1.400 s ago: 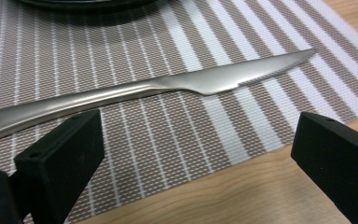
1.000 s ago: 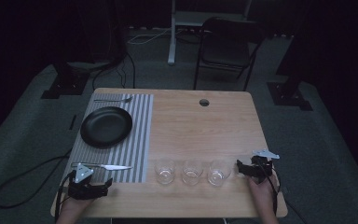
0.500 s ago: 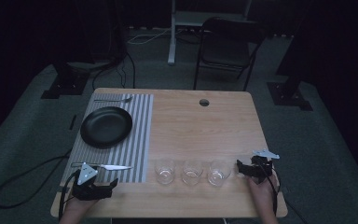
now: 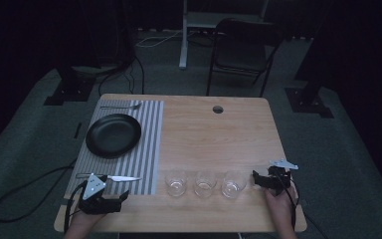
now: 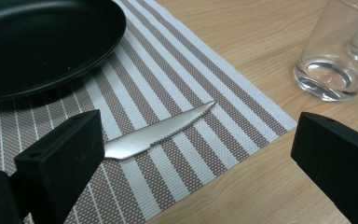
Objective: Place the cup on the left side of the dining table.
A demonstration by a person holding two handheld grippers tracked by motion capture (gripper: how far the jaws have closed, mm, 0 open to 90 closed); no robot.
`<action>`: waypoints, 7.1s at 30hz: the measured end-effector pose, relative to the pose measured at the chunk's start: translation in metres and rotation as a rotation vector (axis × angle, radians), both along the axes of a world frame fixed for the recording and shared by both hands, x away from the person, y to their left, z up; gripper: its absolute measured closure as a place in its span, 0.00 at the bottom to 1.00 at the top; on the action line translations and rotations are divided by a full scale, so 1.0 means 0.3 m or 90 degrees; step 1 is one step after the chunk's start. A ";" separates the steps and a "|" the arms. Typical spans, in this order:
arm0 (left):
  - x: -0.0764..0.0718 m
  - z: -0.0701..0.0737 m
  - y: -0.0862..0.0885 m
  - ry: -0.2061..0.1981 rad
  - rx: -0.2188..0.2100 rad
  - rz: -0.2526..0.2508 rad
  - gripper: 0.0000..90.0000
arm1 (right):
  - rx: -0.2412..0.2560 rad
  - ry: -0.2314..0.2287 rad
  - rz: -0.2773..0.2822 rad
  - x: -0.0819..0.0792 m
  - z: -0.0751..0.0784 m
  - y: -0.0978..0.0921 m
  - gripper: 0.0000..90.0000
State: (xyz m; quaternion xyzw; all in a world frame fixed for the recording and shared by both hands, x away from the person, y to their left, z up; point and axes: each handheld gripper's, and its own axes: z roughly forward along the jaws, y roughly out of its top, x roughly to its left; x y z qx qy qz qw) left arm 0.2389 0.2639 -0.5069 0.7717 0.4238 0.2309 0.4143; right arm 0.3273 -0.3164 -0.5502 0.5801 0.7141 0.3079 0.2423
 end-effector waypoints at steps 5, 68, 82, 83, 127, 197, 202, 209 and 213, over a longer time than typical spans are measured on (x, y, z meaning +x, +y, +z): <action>0.001 0.010 -0.012 -0.003 -0.003 -0.018 0.03 | 0.000 0.000 0.000 0.000 0.000 0.000 0.14; 0.089 0.124 -0.280 -0.024 -0.007 -0.201 0.03 | 0.000 0.000 0.000 0.000 0.000 0.000 0.14; 0.109 0.152 -0.344 -0.031 0.008 -0.229 0.03 | 0.000 0.000 0.000 0.000 0.000 0.000 0.14; 0.110 0.153 -0.349 -0.032 0.010 -0.228 0.03 | 0.000 0.000 0.000 0.000 0.000 0.000 0.14; 0.183 0.193 -0.605 -0.004 0.081 -0.358 0.03 | 0.000 -0.001 0.001 0.000 0.000 0.000 0.14; 0.281 0.126 -0.921 0.156 0.280 -0.420 0.16 | 0.000 -0.001 0.001 0.000 0.000 0.000 0.14; 0.287 0.127 -0.930 0.171 0.296 -0.412 0.20 | 0.000 -0.001 0.001 0.000 0.000 0.000 0.14; 0.290 0.132 -0.939 0.183 0.293 -0.390 0.20 | -0.001 -0.001 0.001 0.000 0.000 -0.001 0.14; 0.294 0.134 -0.936 0.183 0.290 -0.380 0.20 | -0.001 -0.001 0.001 0.000 0.000 -0.001 0.14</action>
